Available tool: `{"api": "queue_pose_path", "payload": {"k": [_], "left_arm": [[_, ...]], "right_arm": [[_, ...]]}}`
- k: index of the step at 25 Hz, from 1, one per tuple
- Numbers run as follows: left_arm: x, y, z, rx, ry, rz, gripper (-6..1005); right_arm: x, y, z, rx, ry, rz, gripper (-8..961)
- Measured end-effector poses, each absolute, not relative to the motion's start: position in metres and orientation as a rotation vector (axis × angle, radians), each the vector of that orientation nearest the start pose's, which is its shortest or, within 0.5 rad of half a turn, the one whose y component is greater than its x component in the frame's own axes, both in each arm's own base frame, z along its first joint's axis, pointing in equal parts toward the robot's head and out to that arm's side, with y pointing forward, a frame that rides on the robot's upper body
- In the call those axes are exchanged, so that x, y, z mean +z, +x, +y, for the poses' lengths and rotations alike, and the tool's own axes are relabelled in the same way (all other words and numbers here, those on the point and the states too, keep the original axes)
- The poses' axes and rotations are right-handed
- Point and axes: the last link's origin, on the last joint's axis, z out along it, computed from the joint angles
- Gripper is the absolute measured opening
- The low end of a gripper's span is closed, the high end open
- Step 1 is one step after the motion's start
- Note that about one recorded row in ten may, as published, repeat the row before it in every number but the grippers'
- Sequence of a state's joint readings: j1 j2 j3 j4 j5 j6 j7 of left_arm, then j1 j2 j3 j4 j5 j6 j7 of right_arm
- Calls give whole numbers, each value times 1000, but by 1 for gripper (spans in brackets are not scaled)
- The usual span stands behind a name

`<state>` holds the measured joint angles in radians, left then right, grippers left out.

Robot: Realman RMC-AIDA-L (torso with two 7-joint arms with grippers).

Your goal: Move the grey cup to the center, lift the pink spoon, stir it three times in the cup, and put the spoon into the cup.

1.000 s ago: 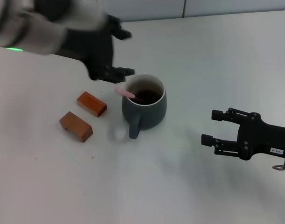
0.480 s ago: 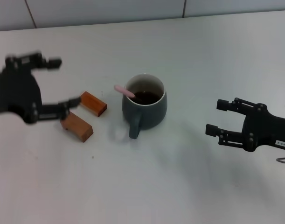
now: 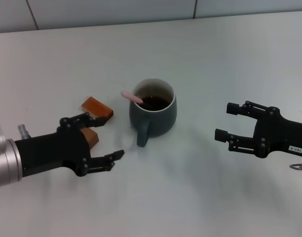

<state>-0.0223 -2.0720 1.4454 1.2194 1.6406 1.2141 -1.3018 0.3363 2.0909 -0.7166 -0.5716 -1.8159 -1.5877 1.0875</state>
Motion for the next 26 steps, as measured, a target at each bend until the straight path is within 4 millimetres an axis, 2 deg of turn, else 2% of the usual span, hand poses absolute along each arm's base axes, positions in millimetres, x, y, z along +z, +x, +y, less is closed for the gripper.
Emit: {"api": "queue_pose_path", "payload": {"k": [7, 26], "left_arm": [[-16, -260, 263, -567, -2663, -274, 829], [-18, -264, 260, -594, -2667, -308, 829]], "right_arm": [[-8, 302, 274, 837, -2575, 529, 819], [-9, 303, 271, 841, -2578, 536, 819]]}}
